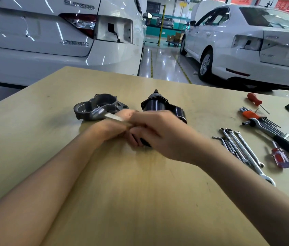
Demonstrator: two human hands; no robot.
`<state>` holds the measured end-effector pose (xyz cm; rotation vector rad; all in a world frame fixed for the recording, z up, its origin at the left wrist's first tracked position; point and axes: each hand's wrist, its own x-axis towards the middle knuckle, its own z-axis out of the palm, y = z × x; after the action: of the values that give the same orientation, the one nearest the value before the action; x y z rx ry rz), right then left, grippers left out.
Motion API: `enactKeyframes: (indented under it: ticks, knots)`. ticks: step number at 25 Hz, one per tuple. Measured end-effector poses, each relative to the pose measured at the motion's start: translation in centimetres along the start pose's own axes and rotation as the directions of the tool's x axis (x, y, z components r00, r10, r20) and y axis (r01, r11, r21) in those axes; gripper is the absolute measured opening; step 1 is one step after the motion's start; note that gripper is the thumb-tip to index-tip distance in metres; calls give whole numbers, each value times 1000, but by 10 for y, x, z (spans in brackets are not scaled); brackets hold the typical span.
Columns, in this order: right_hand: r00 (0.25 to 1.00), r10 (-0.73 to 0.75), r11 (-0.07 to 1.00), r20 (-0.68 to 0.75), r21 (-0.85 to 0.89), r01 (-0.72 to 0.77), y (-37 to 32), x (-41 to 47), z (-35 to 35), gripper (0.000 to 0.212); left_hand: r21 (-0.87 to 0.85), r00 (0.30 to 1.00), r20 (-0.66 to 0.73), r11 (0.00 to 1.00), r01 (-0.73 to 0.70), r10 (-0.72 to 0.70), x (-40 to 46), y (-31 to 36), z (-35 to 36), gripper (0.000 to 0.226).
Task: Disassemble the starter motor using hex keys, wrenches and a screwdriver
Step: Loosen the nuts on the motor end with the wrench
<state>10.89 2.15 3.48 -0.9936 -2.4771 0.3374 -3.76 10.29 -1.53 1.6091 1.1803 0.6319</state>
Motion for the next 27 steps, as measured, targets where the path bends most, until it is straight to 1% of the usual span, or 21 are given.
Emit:
enactKeyframes:
  ticks: [1,2,4,5,6,7,8,9,10,11,12,13,14,15,17,21,23,24,25,26,27]
  knots:
    - [995,-2,996,102,-87,11,-4,8,3,19,33,999,-13,999,-29,29,0,-1,-1,32]
    - [985,16,986,174,-168,14,-7,14,6,16,41,999,-20,998,-38,39,0,0,-2,31]
    - [974,37,966,225,-257,23,-8,16,9,19,18,999,-25,999,-37,38,-2,3,-4,23]
    - [978,5,969,209,-242,47,-7,12,10,19,-1,1000,-7,1000,-26,26,0,1,-5,21]
    - [988,-46,980,146,-188,73,-7,7,10,17,-19,1000,5,1000,-15,15,-1,2,-4,20]
    - [996,-84,992,14,-89,85,-6,0,11,15,-20,1000,17,1000,-19,20,-5,4,-3,20]
    - [984,-49,996,-171,69,61,-4,-8,12,12,-44,999,33,999,-26,27,-8,6,0,18]
    - [937,73,957,-342,289,31,0,-16,13,11,-89,997,62,995,-43,48,-9,8,2,22]
    - [866,238,844,-441,534,40,5,-24,14,11,-140,995,82,990,-36,47,-10,9,2,39]
    - [788,409,680,-460,729,72,10,-32,15,12,-170,994,100,985,-24,42,-8,7,1,54]
    - [718,554,514,-422,851,104,13,-39,16,14,-176,993,109,984,-18,38,-6,6,1,63]
    - [663,654,387,-365,914,121,15,-46,16,17,-174,993,111,985,-13,33,-4,5,-1,68]
    - [623,717,298,-312,946,130,17,-49,17,19,-172,993,113,985,-10,30,-6,6,-1,70]
    - [599,753,242,-273,961,133,17,-51,19,20,-177,993,116,984,-12,33,-5,5,-1,71]
    - [586,771,197,-251,968,155,16,-51,24,19,-187,992,119,982,-22,45,-5,5,-1,72]
    - [609,749,189,-260,965,180,15,-48,29,18,-171,991,121,985,-30,52,-5,4,-1,73]
    - [634,723,229,-275,961,156,15,-48,32,18,-163,990,132,986,-32,54,-5,4,-2,73]
    - [645,703,291,-301,948,125,15,-47,32,18,-160,990,131,986,-37,58,-5,5,-2,72]
    - [659,667,401,-348,913,76,14,-44,30,18,-161,990,125,986,-39,60,-5,5,-1,71]
    - [687,600,562,-410,827,3,13,-41,27,18,-151,991,125,988,-38,58,-5,5,-1,69]
    - [737,489,746,-467,662,-76,12,-36,21,17,-158,989,134,987,-36,57,-4,4,-1,63]
